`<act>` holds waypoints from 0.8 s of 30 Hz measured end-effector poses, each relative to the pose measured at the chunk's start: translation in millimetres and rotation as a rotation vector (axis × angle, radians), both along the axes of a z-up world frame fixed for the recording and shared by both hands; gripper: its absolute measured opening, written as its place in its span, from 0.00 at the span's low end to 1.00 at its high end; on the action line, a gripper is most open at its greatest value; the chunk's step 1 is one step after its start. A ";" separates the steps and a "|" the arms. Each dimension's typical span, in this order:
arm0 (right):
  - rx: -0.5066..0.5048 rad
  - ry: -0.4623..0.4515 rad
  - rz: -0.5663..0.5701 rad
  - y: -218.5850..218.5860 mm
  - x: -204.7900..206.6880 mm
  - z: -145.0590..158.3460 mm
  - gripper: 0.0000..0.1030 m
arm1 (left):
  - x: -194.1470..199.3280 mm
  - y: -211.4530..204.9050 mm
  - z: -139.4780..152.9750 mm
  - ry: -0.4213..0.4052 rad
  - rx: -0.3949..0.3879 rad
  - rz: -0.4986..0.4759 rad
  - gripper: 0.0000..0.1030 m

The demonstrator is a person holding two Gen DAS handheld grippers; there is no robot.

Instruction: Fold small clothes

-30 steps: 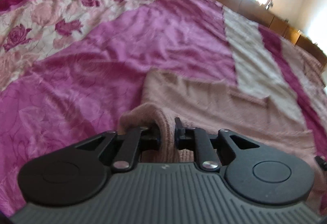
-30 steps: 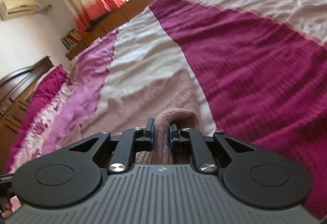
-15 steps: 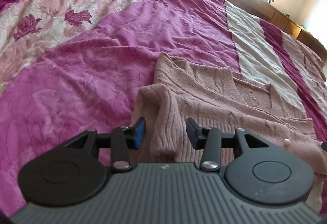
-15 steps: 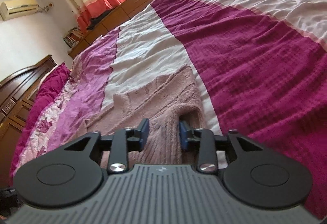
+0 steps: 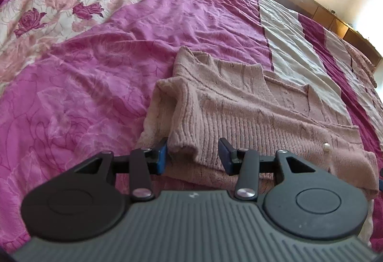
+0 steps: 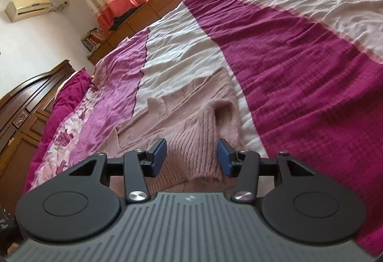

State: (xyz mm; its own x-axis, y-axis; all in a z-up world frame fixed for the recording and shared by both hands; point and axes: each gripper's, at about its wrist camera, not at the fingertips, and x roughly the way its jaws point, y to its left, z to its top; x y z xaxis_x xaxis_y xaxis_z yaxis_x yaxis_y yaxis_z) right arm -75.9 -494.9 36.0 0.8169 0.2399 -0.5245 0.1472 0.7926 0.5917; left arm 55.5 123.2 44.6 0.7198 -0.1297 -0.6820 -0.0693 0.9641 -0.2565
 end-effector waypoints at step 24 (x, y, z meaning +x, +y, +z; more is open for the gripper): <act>0.169 0.019 0.058 -4.9 9.6 -45.1 0.71 | 0.8 -16.1 -16.1 -0.013 0.110 -0.041 0.52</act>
